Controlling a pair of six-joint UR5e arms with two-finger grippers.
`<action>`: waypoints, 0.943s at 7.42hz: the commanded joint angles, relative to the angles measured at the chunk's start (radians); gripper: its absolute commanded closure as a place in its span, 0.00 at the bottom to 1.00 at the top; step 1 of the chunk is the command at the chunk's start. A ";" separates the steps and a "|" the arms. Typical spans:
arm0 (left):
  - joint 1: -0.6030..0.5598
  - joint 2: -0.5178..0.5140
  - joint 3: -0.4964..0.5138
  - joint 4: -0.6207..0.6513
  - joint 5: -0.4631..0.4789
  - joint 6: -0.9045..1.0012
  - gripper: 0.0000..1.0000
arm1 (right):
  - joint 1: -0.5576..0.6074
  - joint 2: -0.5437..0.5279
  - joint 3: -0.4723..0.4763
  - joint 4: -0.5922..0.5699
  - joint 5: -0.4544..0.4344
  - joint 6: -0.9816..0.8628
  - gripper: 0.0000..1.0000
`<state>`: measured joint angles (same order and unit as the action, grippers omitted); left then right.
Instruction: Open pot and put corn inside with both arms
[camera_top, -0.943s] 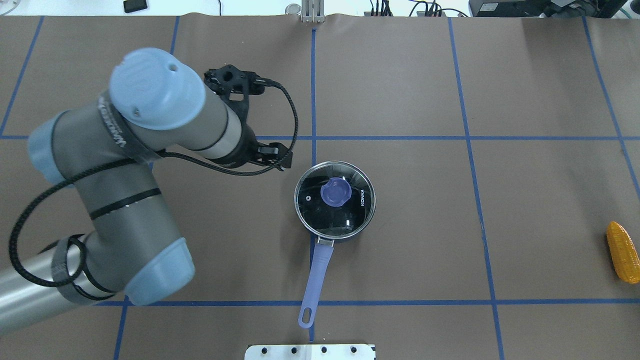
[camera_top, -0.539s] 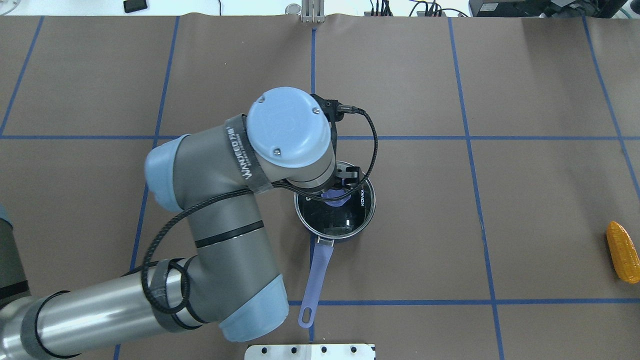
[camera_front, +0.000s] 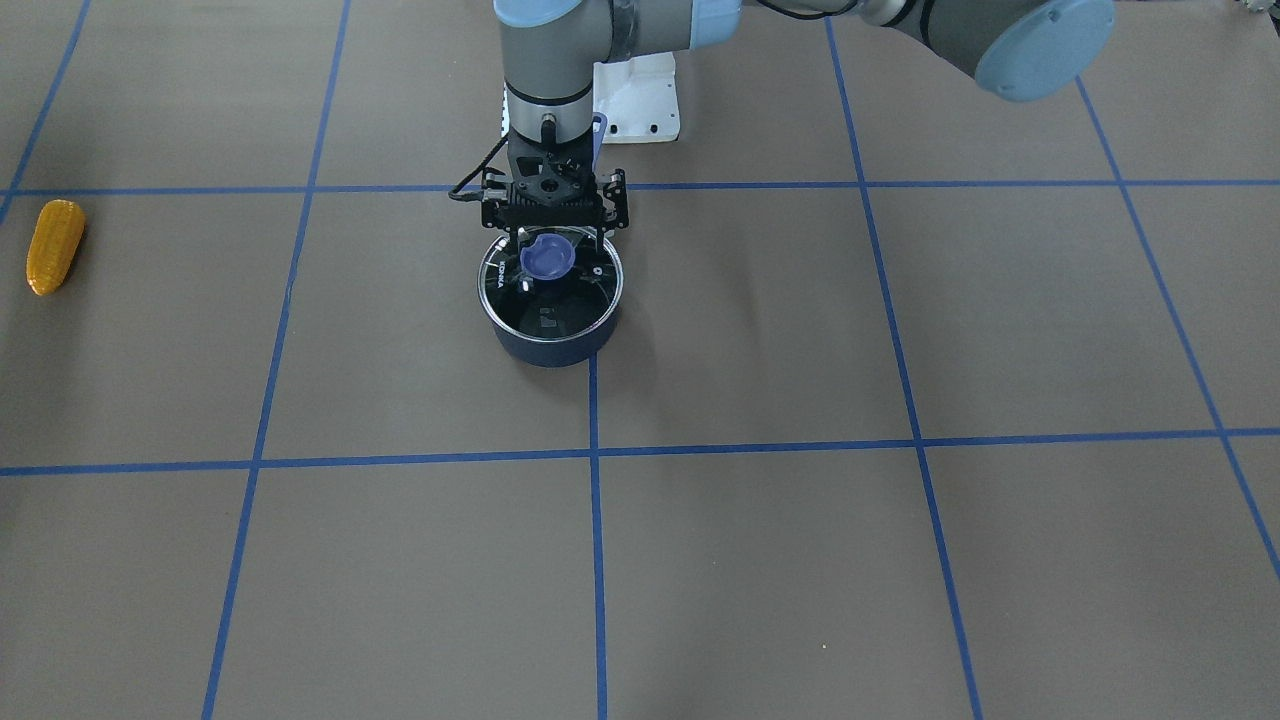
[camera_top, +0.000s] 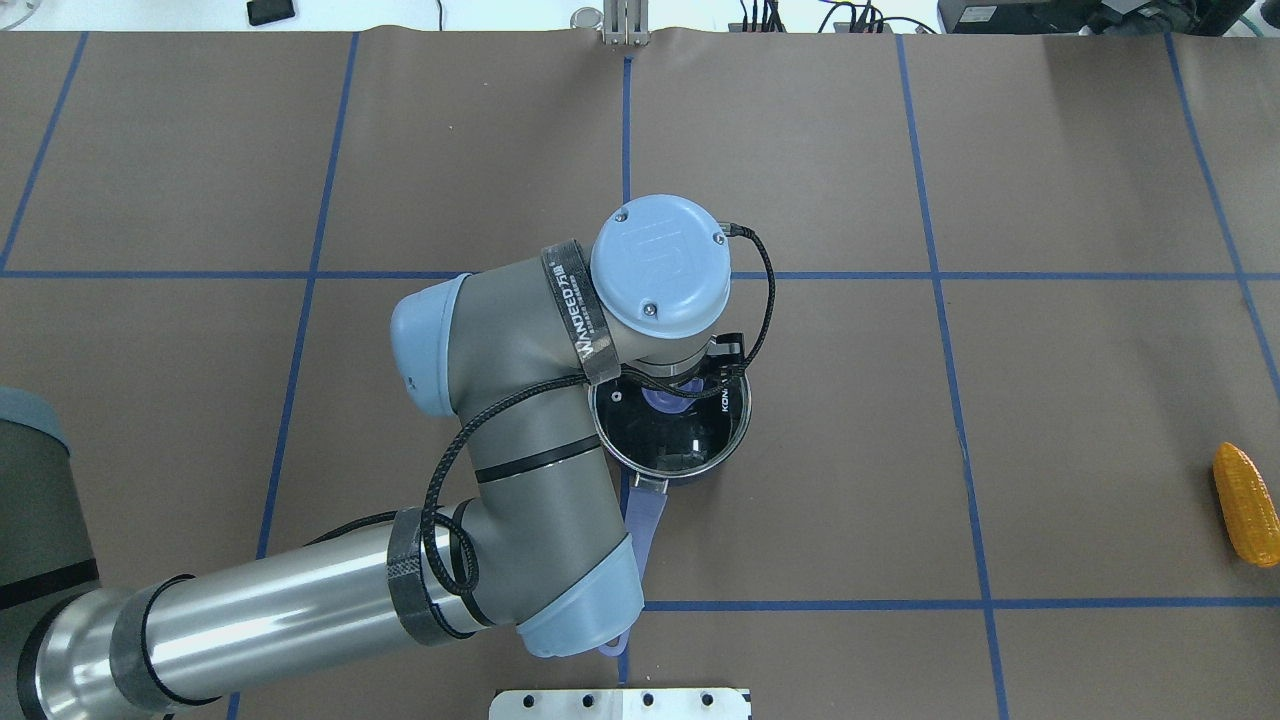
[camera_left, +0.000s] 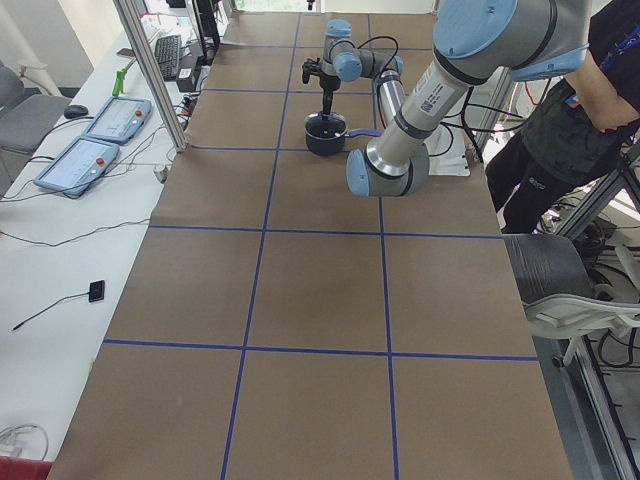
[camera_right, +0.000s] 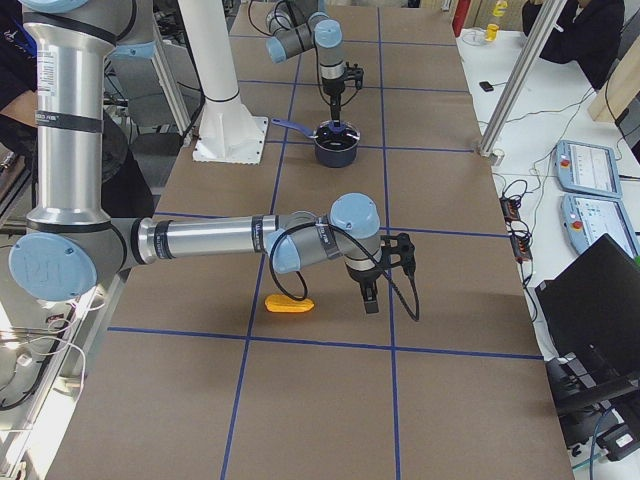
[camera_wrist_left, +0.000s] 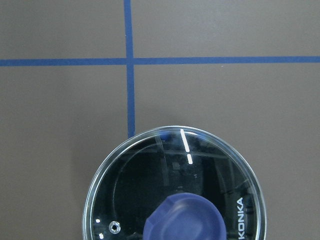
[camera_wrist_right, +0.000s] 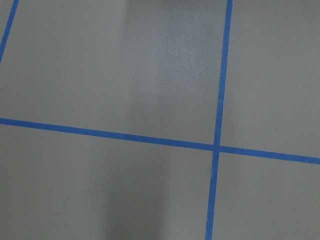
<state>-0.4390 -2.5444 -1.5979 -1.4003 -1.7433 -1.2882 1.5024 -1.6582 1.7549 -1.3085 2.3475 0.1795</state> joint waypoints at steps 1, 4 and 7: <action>0.000 -0.002 0.018 -0.020 -0.001 -0.026 0.01 | -0.002 0.000 0.000 0.000 -0.001 0.000 0.00; 0.012 -0.002 0.064 -0.069 0.001 -0.055 0.02 | -0.004 0.000 0.000 0.000 -0.001 0.000 0.00; 0.017 -0.002 0.067 -0.078 0.036 -0.057 0.31 | -0.005 0.002 0.000 0.000 -0.001 0.000 0.00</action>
<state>-0.4249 -2.5476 -1.5325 -1.4751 -1.7287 -1.3449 1.4982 -1.6574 1.7549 -1.3085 2.3466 0.1795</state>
